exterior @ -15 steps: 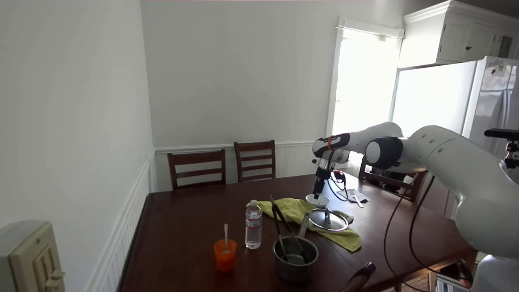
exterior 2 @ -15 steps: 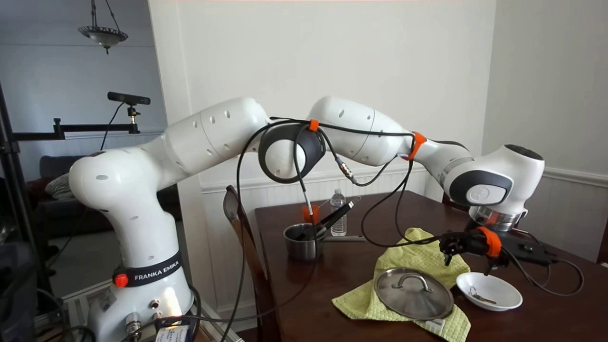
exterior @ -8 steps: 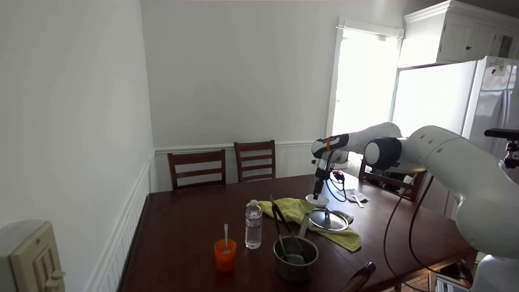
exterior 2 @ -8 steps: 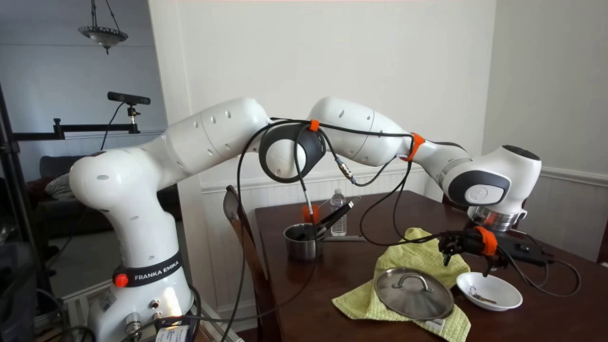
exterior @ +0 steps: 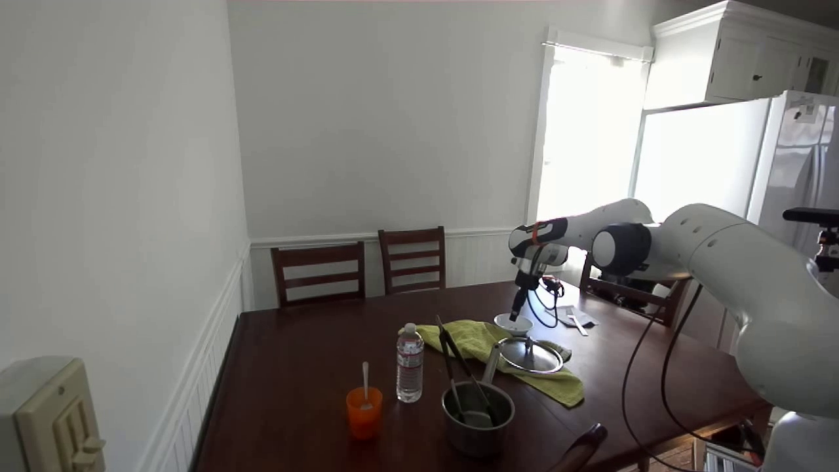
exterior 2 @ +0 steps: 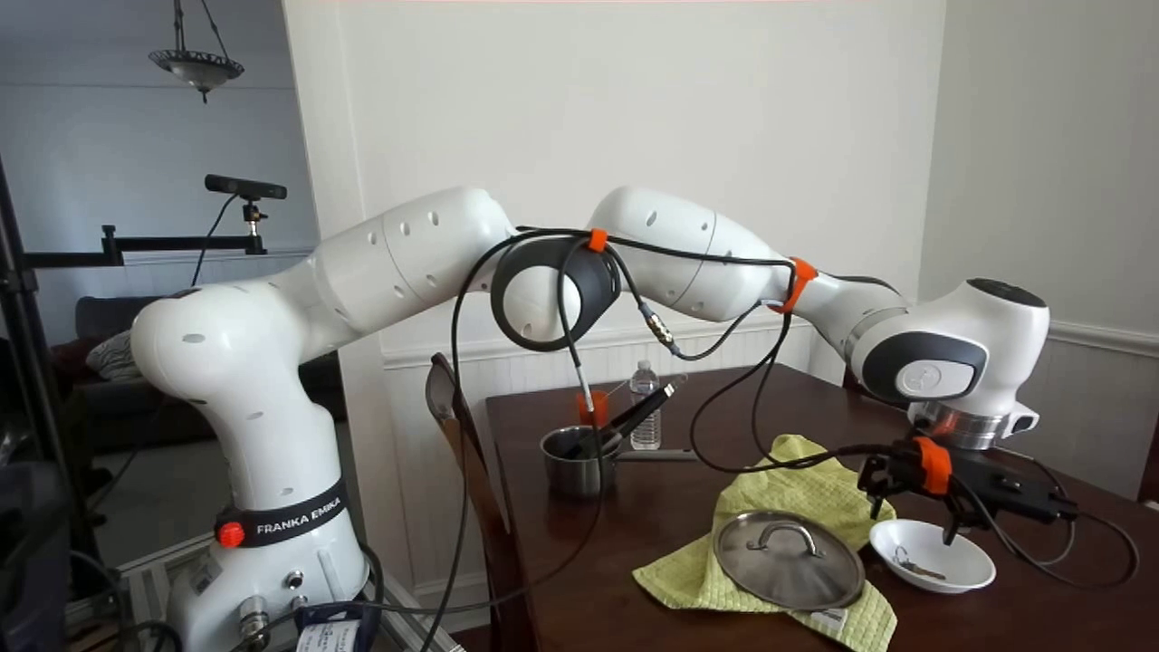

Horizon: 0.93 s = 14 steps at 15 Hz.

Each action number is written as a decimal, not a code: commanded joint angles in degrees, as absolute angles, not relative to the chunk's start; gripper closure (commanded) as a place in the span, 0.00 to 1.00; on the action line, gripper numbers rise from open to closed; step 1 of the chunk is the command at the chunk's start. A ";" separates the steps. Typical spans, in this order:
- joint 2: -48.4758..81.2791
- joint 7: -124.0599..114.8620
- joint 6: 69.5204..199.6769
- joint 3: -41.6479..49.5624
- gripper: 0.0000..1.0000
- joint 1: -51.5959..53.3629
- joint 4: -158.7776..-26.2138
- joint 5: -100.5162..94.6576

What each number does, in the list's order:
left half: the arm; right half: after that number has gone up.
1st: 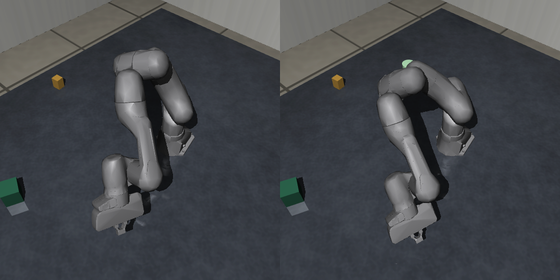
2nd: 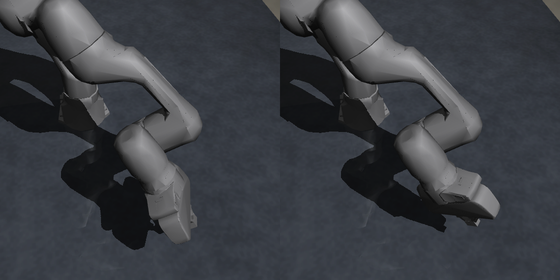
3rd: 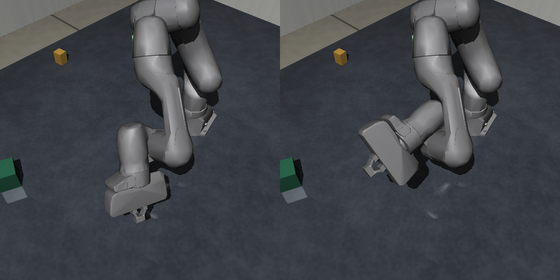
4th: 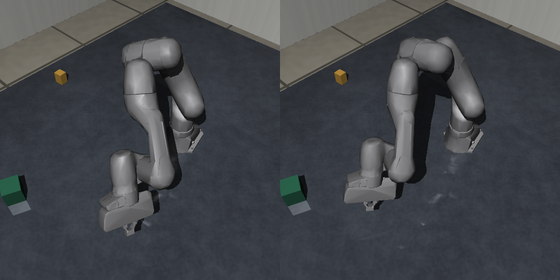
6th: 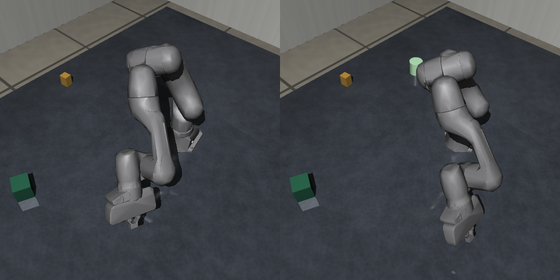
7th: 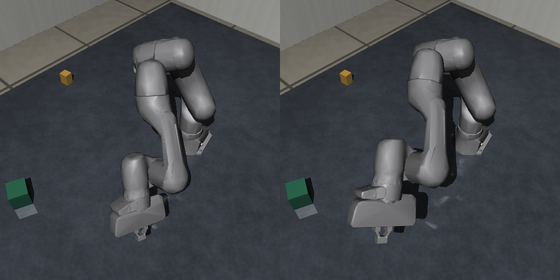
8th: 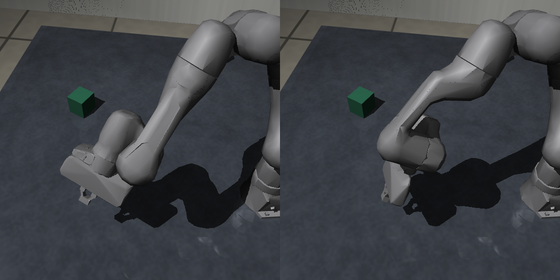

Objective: Pick up the key from the white bowl and put it in the orange cup.

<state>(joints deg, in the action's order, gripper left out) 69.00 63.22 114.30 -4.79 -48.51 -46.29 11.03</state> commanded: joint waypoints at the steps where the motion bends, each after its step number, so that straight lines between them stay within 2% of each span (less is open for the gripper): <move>1: 70.56 60.07 116.63 -3.28 0.17 -48.44 -44.63 10.80; 2: 70.96 59.73 117.47 -3.15 0.15 -48.49 -44.22 11.03; 4: 71.53 59.47 118.90 -2.94 0.19 -48.28 -43.87 10.92; 5: 71.85 59.42 119.76 -2.75 0.24 -47.98 -43.72 10.63; 6: 72.29 59.48 120.69 -2.45 0.23 -47.55 -43.49 10.18; 8: 73.31 59.11 122.42 -1.42 0.30 -46.63 -42.79 9.21; 9: 73.77 59.72 122.78 -1.28 0.28 -46.44 -42.44 9.17; 10: 74.05 59.92 123.16 -0.89 0.31 -46.07 -42.39 9.04; 14: 74.37 61.71 121.86 -0.21 0.25 -44.94 -42.64 8.54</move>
